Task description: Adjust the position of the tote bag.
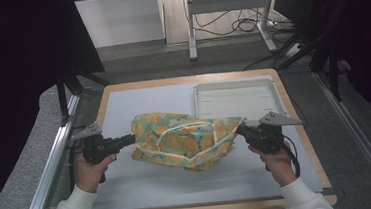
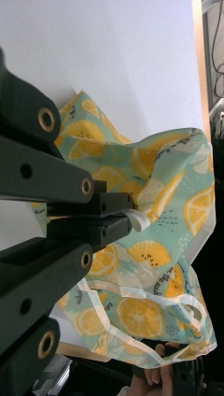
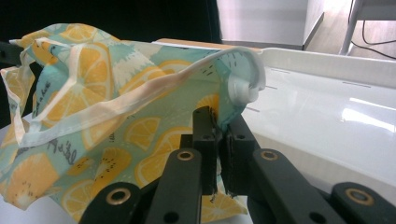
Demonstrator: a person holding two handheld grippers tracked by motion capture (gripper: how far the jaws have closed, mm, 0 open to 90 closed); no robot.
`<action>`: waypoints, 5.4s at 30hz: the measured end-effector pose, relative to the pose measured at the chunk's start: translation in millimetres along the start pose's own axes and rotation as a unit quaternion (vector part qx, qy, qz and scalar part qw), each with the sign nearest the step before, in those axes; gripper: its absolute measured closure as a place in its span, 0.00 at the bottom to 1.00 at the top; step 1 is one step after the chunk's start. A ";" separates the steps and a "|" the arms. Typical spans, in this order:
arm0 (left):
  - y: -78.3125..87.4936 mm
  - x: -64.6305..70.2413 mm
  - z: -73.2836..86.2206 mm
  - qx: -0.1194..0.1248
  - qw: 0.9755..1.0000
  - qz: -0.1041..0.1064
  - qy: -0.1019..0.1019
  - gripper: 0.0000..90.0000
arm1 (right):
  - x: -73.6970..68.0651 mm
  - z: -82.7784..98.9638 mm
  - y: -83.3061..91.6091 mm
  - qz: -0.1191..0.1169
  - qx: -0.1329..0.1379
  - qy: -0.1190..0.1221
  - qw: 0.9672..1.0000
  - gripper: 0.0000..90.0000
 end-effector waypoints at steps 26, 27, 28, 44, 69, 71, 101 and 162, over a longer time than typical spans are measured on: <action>-11.9 8.4 52.8 -0.046 0.998 0.014 0.028 0.99 | 13.1 57.3 0.1 0.014 -0.067 -0.003 0.998 0.95; -12.1 8.7 54.5 -0.047 0.998 0.015 0.030 0.99 | 13.7 61.3 0.6 0.014 -0.073 -0.004 0.997 0.95; -12.5 8.9 57.4 -0.051 0.998 0.014 0.029 0.99 | 14.1 63.8 0.9 0.014 -0.077 -0.004 0.997 0.95; -12.8 11.0 53.4 -0.034 0.999 0.004 0.017 0.75 | 3.7 36.9 34.8 0.010 -0.020 0.012 1.000 0.70; 11.5 46.5 23.1 -0.011 0.996 -0.057 -0.067 0.42 | -47.4 38.7 46.7 -0.032 -0.033 0.051 0.998 0.55; 11.6 52.5 20.9 -0.010 0.996 -0.054 -0.075 0.42 | -49.6 43.6 43.2 -0.034 -0.043 0.051 0.997 0.55; -74.1 124.2 18.2 -0.112 0.972 0.059 -0.200 0.44 | -53.2 54.9 26.3 -0.043 -0.068 0.039 0.996 0.54; -67.3 129.7 -3.4 -0.076 0.970 0.156 -0.169 1.00 | -36.1 55.6 33.6 -0.039 -0.058 0.008 0.998 0.53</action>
Point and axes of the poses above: each handheld gripper's, and its own axes: y roughly backward along the jaws, z roughly out of its underside, x roughly to its right, the point moved 8 cm from there along -y, roughly forward along the jaws, and after that the axes turned 14 degrees about -y, right-handed, at the moved point
